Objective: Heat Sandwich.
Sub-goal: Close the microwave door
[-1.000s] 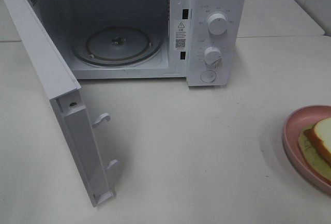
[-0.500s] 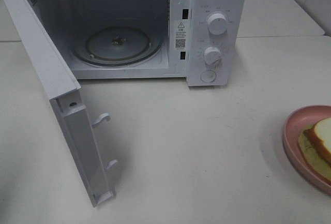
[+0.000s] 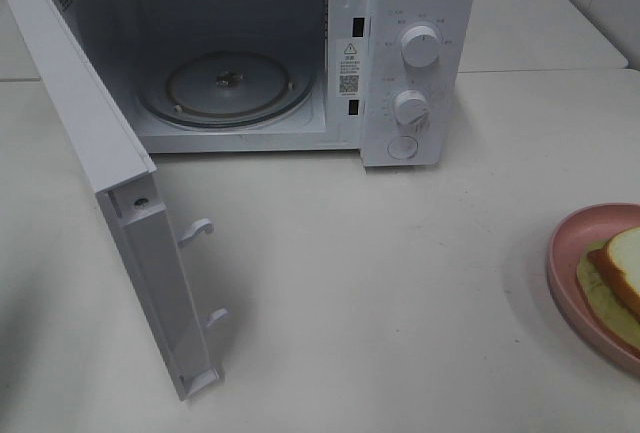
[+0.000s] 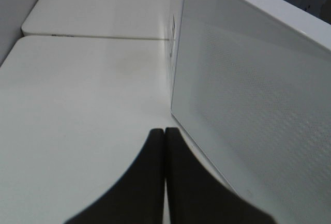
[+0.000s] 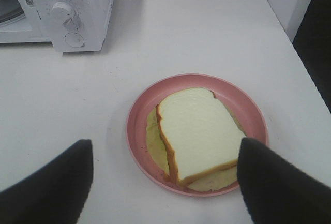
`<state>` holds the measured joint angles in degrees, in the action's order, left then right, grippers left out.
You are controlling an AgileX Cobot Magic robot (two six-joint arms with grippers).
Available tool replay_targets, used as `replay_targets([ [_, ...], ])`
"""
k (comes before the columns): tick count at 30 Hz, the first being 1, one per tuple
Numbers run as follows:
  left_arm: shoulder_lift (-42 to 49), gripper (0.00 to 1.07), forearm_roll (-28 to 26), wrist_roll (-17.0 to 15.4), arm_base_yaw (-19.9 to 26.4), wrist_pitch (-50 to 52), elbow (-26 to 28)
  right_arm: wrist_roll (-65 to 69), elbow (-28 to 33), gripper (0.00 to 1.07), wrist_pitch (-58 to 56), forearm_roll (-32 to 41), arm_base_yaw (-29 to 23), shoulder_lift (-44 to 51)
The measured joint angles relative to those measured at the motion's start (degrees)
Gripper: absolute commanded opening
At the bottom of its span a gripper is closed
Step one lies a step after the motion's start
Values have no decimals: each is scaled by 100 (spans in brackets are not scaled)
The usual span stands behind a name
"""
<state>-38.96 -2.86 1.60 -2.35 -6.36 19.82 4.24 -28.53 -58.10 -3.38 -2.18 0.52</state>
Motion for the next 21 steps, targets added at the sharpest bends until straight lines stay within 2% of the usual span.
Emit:
replay_targets([
  [1,0,0,0,0,0,0,0,0,0,75,0,0,0,0],
  [5,-63,0,138,0,0,1719,-716,0,0,75,0,0,0,0],
  [8,-63,0,252,0,0,2263,-963,0,0,75,0,0,0,0],
  [10,-80,0,286,0,0,2343,-1008,0,0,75,0,0,0,0],
  [14,-367,0,716,0,0,2636,-1037,0,0,75,0,0,0,0],
  [17,-928,0,1014,-6,0,3019,-1037,0,0,75,0,0,0,0],
  [19,-1060,0,1037,-29,-11,3111,-1037,0,0,75,0,0,0,0],
  [21,-1581,0,1089,-109,-126,3495,-1031,0,0,75,0,0,0,0],
])
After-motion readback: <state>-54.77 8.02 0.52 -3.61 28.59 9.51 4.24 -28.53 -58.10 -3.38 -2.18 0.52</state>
